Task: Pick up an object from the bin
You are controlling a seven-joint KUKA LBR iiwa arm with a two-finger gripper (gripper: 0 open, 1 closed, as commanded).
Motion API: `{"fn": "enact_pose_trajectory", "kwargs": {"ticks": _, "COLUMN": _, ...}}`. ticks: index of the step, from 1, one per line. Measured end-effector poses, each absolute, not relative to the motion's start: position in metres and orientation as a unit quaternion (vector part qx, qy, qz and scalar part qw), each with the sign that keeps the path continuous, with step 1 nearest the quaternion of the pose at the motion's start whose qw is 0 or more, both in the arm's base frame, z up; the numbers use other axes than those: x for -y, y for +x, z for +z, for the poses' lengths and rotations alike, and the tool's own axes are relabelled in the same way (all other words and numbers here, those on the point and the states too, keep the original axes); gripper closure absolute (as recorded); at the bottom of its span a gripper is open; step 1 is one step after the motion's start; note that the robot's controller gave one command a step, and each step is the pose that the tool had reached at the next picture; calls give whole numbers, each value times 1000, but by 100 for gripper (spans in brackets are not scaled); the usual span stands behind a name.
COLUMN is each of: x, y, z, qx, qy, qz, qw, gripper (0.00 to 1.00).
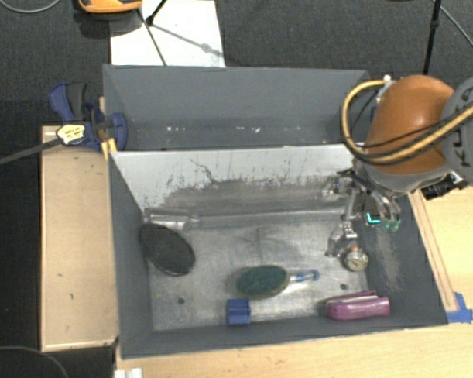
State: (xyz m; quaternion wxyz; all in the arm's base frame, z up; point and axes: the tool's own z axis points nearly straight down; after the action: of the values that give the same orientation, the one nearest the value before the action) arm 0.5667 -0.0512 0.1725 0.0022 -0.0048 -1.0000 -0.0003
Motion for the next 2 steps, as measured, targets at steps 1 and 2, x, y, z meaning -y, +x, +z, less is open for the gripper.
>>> {"fn": "enact_pose_trajectory", "kwargs": {"ticks": 1, "x": 64, "y": 507, "z": 116, "qx": 999, "qy": -36, "qz": 0, "qw": 4, "gripper": 0}}
{"fn": "enact_pose_trajectory", "kwargs": {"ticks": 2, "x": -17, "y": 482, "z": 85, "qx": 999, "qy": -32, "qz": -2, "qw": 2, "gripper": 0}}
